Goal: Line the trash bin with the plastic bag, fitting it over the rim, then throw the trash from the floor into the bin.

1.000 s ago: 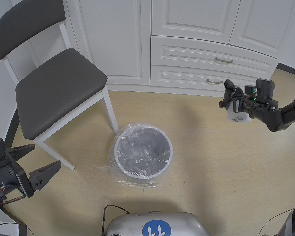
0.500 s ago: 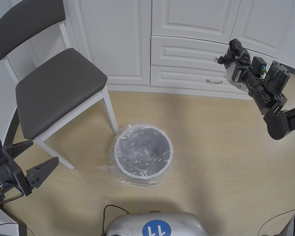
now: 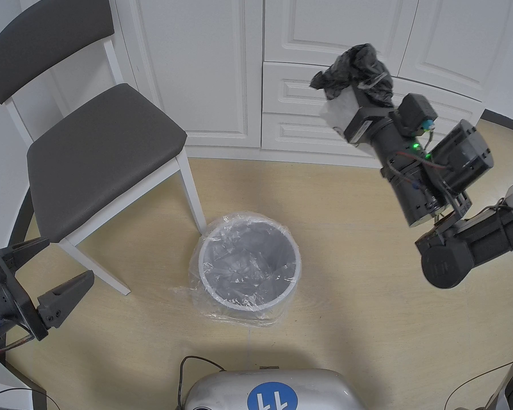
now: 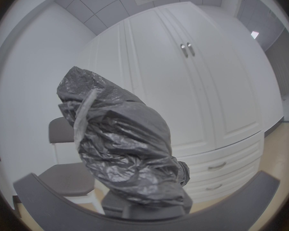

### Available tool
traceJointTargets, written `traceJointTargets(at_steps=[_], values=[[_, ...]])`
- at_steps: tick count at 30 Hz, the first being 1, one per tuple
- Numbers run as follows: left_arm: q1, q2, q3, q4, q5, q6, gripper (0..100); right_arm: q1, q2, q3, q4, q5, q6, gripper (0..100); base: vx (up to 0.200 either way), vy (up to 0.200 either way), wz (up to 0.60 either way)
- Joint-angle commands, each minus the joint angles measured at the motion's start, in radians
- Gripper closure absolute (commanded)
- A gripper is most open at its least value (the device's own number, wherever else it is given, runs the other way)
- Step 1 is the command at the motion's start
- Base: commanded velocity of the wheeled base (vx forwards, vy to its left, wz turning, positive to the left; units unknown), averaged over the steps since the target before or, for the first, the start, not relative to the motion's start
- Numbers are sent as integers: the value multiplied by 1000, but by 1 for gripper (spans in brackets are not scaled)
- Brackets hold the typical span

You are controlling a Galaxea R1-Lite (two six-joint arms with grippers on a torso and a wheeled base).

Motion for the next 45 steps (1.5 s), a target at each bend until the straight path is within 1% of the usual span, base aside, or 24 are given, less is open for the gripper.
traceJointTargets(at_steps=[1,2,5,9,11,15,16,18,28,31,35,45], values=[[2,-16,1,0,0,14,0,73,77,-2,-20,4,12,100,0,0,0],[2,-16,2,0,0,21,0,96,95,12,-20,4,25,100,0,0,0],[2,-11,14,0,0,31,0,124,139,12,-20,10,56,100,0,0,0],[2,-7,17,0,0,32,0,128,213,-2,-20,28,97,100,0,0,0],[2,-8,16,-2,0,32,0,128,239,-2,-20,39,102,100,0,0,0],[2,-14,17,-2,0,32,0,130,262,58,-6,68,102,100,0,0,0],[2,-14,19,0,0,34,0,133,264,90,19,101,102,100,0,0,0],[2,-10,20,0,-1,37,0,138,274,114,46,130,104,100,0,0,0],[0,-5,25,-2,-1,38,0,138,394,101,112,134,104,100,0,0,0],[0,-1,27,-14,-1,37,0,138,463,58,105,140,108,100,0,0,0],[0,2,34,-40,-1,37,0,148,574,-47,97,140,156,100,0,0,0],[0,2,34,-42,-1,37,0,135,696,-212,95,128,249,100,0,0,0]])
